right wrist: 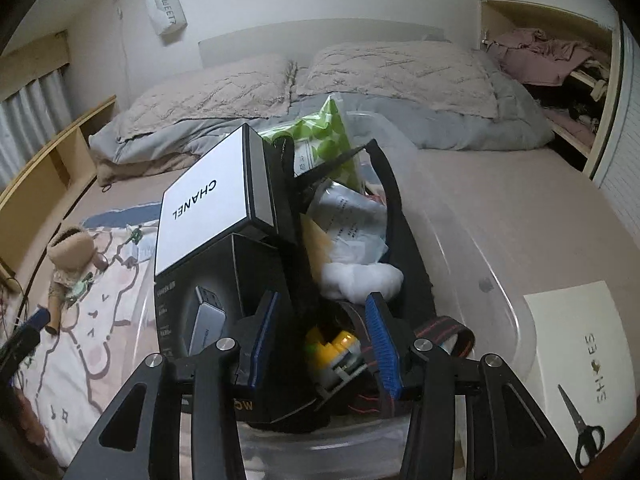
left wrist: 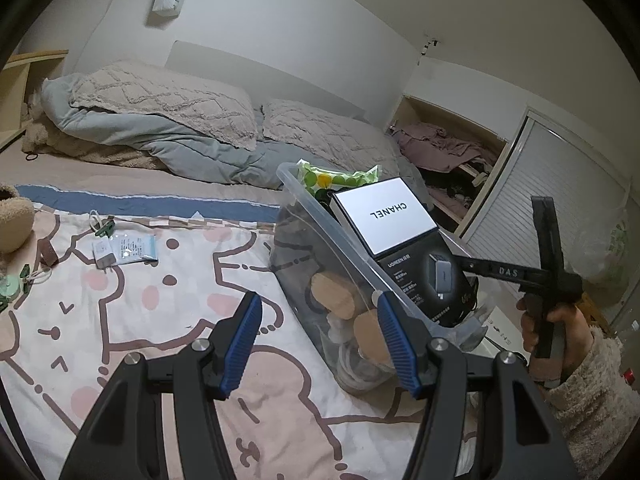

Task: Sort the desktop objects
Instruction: 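Lower the CHANEL box into the bin and open the right gripper, then withdraw both tools from the bin and move toward the green clothespin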

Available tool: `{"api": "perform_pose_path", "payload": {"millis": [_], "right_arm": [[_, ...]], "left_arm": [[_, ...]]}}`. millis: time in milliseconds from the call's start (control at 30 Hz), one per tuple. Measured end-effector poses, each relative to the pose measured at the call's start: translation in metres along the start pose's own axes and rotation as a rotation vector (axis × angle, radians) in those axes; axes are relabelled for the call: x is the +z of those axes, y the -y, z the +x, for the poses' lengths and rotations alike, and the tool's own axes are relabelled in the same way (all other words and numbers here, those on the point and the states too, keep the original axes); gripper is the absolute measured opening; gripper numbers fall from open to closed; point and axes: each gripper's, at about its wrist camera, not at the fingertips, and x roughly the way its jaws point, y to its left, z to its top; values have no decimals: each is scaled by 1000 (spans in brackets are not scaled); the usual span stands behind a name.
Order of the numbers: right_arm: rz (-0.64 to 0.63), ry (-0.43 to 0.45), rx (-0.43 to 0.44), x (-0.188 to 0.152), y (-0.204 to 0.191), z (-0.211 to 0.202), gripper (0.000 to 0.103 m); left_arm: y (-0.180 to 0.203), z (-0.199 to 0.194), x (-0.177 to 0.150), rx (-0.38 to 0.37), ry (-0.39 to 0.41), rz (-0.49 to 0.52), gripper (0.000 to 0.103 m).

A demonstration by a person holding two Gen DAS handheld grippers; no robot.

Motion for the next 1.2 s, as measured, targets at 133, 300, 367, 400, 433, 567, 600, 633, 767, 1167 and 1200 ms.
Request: {"api": "perform_pose_path", "payload": {"millis": [133, 300, 367, 400, 433, 567, 600, 633, 767, 1167, 1200], "right_arm": [[3, 8, -9, -1, 0, -3, 47], [75, 123, 36, -11, 8, -27, 47], [85, 190, 42, -16, 8, -42, 47], [86, 224, 45, -19, 7, -51, 47], [85, 257, 50, -22, 6, -60, 50], [70, 352, 61, -33, -1, -85, 87], [58, 367, 58, -36, -4, -90, 87], [44, 379, 52, -38, -7, -94, 89], [-2, 418, 51, -50, -19, -104, 103], [-37, 480, 87, -88, -42, -113, 103], [-39, 488, 86, -89, -43, -114, 103]], "left_arm": [[-2, 0, -3, 7, -1, -2, 60], [-3, -2, -5, 11, -2, -2, 60], [-2, -4, -5, 13, 1, 1, 60], [-1, -5, -5, 15, 4, 3, 60], [0, -7, -5, 16, 7, 5, 60], [4, -14, -4, 20, 18, 16, 60], [6, -17, -4, 21, 21, 19, 60], [7, -19, -3, 22, 24, 22, 60], [13, -29, -3, 36, 37, 36, 63], [11, -71, -3, 147, 162, 34, 103], [9, -74, -3, 157, 168, 30, 103]]}}
